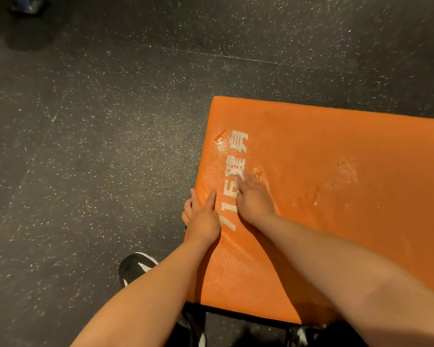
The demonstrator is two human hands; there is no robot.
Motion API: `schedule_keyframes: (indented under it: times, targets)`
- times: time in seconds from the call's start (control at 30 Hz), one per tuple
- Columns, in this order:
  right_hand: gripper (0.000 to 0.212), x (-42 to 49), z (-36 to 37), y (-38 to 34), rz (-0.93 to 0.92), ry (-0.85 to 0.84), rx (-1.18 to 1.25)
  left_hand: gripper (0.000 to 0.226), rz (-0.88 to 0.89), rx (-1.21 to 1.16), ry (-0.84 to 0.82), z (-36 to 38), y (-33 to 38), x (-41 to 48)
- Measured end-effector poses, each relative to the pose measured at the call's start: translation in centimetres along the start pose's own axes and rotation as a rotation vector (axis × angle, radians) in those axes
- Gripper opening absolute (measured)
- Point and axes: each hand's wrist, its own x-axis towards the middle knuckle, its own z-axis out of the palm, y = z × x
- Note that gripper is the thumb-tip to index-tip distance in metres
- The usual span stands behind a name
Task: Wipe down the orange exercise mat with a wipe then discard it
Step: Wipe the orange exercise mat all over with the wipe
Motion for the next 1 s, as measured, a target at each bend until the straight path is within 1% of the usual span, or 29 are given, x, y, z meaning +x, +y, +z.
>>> schedule_keyframes:
  times: [0.07,0.13,0.17,0.2,0.3,0.37,0.4,0.43,0.53,0.57,0.6,0.63,0.73,0.8,0.87,0.93,1.0]
  targets:
    - [0.058,0.5,-0.7,0.3,0.129,0.02,-0.009,0.06,-0.007,-0.005,-0.007,-0.1,0.0,0.0]
    - [0.058,0.0,-0.2,-0.6,0.149,0.031,0.019,0.06,-0.017,-0.02,-0.012,0.0,0.0,0.2]
    - [0.057,-0.6,0.3,-1.2,0.103,0.02,0.054,0.06,-0.027,-0.037,-0.013,0.1,0.0,0.2]
    - [0.056,-1.2,0.9,-1.9,0.018,-0.01,0.087,0.06,-0.038,-0.059,-0.012,0.1,0.0,0.3]
    - [0.056,-2.9,2.0,-2.5,-0.244,-0.175,0.055,0.059,-0.06,-0.115,-0.018,0.0,0.0,0.2]
    - [0.056,-2.3,1.6,-1.5,-0.323,-0.198,-0.018,0.059,-0.072,-0.144,-0.022,-0.2,0.0,0.2]
    - [0.056,-1.7,1.3,-0.9,-0.32,-0.178,-0.059,0.059,-0.084,-0.171,-0.025,-0.4,0.0,0.2]
    - [0.057,-1.1,1.1,-0.5,-0.264,-0.146,-0.081,0.06,-0.096,-0.202,-0.026,-0.6,0.0,0.2]
    - [0.062,0.3,0.2,0.0,0.119,-0.01,0.002,0.062,-0.117,-0.256,-0.031,-1.1,0.2,0.3]
    - [0.063,0.3,0.1,-0.4,0.191,0.012,0.025,0.062,-0.126,-0.258,-0.03,-1.3,0.4,0.4]
    - [0.065,0.2,0.4,-1.0,0.198,0.015,0.04,0.063,-0.137,-0.257,-0.028,-1.4,0.6,0.5]
    - [0.065,-0.1,0.8,-1.7,0.147,-0.006,0.053,0.063,-0.15,-0.26,-0.024,-1.5,0.7,0.7]
    - [0.064,-0.8,1.8,-3.5,-0.134,-0.127,0.062,0.059,-0.174,-0.295,0.003,-1.9,0.8,1.4]
    - [0.061,-0.2,1.9,-3.1,-0.22,-0.149,0.027,0.056,-0.156,-0.278,0.02,-2.2,0.7,2.1]
    - [0.059,1.2,1.4,-2.0,-0.183,-0.092,0.009,0.057,-0.128,-0.268,0.013,-2.6,0.8,2.9]
    - [0.061,2.8,0.3,-0.9,-0.012,-0.006,0.033,0.056,-0.126,-0.286,0.0,-2.9,1.1,3.6]
    - [0.063,4.4,-0.3,-0.7,0.146,0.041,0.074,0.054,-0.141,-0.301,0.007,-3.1,1.3,4.4]
